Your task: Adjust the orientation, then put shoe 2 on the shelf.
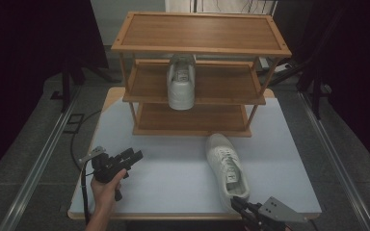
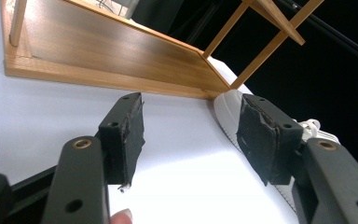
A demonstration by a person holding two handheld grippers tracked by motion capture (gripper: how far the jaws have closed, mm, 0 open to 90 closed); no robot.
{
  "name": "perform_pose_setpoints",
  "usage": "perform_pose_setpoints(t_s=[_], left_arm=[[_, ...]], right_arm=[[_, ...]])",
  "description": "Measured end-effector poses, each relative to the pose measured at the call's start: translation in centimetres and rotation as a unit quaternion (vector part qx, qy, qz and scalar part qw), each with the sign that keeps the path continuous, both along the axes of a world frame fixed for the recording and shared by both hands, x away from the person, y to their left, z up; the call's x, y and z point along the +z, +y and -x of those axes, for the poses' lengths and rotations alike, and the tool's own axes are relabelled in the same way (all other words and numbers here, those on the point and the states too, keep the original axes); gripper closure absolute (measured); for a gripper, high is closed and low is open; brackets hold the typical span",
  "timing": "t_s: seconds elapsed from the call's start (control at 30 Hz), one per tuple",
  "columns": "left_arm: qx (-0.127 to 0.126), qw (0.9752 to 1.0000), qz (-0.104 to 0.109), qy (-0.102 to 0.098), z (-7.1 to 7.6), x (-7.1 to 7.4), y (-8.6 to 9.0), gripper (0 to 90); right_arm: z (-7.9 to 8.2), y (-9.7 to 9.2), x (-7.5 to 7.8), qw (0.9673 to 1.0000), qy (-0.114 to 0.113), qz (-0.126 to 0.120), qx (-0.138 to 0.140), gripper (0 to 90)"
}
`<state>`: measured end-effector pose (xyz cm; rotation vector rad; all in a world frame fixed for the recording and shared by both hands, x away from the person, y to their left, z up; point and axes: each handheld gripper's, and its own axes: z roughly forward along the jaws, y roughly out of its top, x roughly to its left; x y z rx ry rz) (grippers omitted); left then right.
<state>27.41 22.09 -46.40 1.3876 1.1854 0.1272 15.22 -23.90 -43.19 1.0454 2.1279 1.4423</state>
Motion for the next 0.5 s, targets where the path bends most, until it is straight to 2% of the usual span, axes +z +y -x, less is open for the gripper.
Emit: perform_pose_setpoints(t_s=[0.07,0.1,0.13,0.2,0.27,0.3,0.33,0.5], left_arm=[[-0.001,1.0,-0.001,0.001,0.0,0.0,-0.1,40.6],[-0.001,1.0,-0.001,0.001,0.0,0.0,-0.1,40.6],[0.0,1.0,-0.002,0.003,0.0,-0.1,-0.2,40.6],[0.005,1.0,-0.004,0.002,0.1,-0.2,-0.2,40.6],[0.002,1.0,0.003,0.005,0.1,-0.3,-0.2,40.5],[0.002,1.0,0.003,0.005,0.1,-0.3,-0.2,40.4],[0.0,1.0,0.003,0.004,0.2,-0.3,-0.3,40.3],[0.001,1.0,0.001,0.004,0.4,-0.3,-0.3,39.9]], right_arm=[[-0.5,0.2,0.9,0.9999,-0.014,-0.004,-0.002,72.6],[-0.5,0.2,0.9,0.9999,-0.014,-0.004,-0.002,72.6],[-1.2,0.3,1.8,0.9993,-0.033,-0.001,-0.015,66.1],[-2.2,0.3,2.6,0.9986,-0.044,-0.004,-0.028,62.1],[-3.6,0.2,3.3,0.9978,-0.052,-0.014,-0.038,57.0],[-3.6,0.2,3.3,0.9978,-0.052,-0.014,-0.038,57.0],[-5.2,0.2,4.0,0.9972,-0.056,-0.016,-0.047,53.2],[-7.9,0.1,4.2,0.9965,-0.049,-0.037,-0.056,49.8]])
